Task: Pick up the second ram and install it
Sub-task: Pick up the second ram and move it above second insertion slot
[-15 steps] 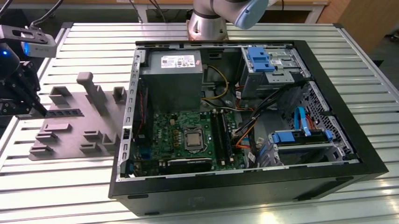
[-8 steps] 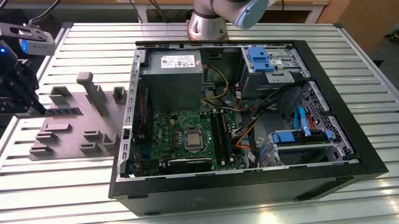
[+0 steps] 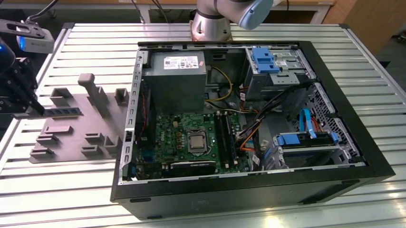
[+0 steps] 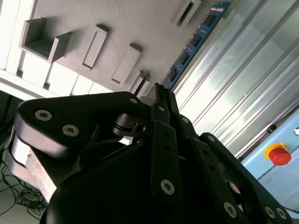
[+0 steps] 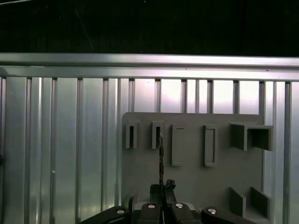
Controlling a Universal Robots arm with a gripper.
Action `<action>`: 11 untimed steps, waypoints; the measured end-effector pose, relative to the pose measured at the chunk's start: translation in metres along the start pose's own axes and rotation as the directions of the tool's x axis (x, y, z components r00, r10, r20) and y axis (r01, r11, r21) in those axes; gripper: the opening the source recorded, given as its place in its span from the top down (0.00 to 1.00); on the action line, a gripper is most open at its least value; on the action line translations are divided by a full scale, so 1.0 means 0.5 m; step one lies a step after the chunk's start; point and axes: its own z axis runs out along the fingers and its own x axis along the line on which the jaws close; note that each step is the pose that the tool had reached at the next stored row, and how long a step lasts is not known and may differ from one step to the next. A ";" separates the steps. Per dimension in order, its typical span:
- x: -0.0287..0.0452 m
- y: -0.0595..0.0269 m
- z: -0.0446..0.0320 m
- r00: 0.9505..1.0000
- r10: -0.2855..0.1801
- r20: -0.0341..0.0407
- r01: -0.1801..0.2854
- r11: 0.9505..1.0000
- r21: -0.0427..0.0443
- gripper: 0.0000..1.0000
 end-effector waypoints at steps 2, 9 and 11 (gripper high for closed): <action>0.000 0.000 -0.003 1.000 0.000 0.000 0.000 1.000 0.000 0.86; 0.000 0.000 -0.015 1.000 0.000 0.000 0.000 1.000 0.000 0.86; 0.000 0.000 -0.019 1.000 0.000 0.000 0.000 1.000 0.000 0.86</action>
